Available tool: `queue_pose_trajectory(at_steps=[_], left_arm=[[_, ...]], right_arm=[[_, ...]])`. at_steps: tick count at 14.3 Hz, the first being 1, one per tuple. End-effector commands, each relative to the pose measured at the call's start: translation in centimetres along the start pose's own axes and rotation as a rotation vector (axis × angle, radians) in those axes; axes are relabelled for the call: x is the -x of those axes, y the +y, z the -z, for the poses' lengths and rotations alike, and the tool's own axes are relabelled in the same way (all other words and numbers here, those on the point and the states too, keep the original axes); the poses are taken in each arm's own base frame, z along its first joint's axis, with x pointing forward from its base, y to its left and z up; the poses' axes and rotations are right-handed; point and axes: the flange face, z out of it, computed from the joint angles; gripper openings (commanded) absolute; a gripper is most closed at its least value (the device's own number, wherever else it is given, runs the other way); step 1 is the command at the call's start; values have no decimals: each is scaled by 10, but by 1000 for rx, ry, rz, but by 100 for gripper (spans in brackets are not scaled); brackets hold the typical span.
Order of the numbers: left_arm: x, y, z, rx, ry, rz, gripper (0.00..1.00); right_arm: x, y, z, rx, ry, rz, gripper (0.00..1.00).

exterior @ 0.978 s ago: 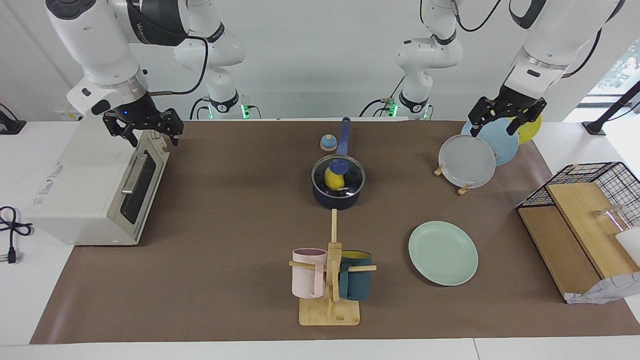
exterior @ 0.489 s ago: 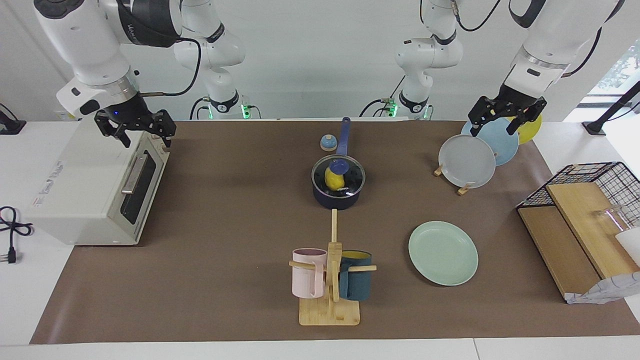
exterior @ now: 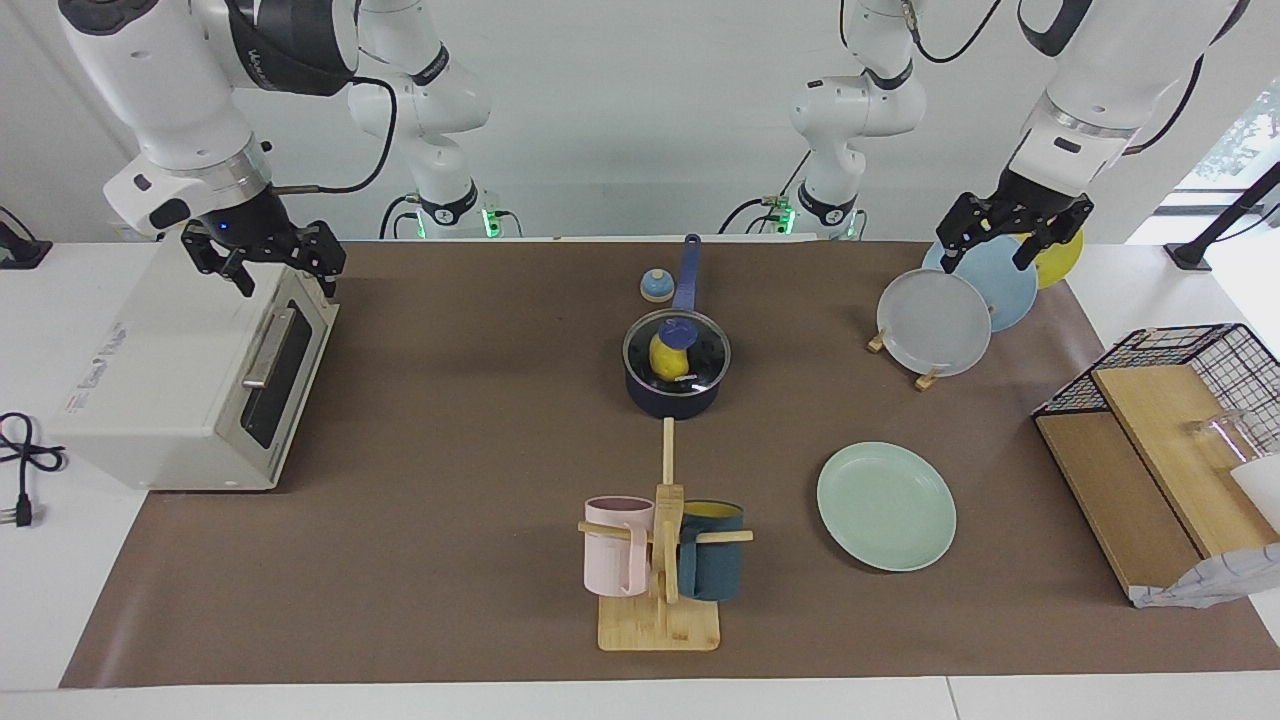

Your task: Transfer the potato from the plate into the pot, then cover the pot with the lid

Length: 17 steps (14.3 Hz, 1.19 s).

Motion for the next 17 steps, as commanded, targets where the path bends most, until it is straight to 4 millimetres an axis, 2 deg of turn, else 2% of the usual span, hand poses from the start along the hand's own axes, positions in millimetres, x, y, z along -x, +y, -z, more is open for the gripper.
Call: queue_pose_trajectory(at_steps=[1, 17], left_arm=[[6, -6, 2, -13, 20, 8, 100], [8, -6, 1, -17, 7, 12, 100]], right_arm=[[5, 9, -2, -11, 4, 10, 100], [6, 5, -4, -39, -4, 9, 100]])
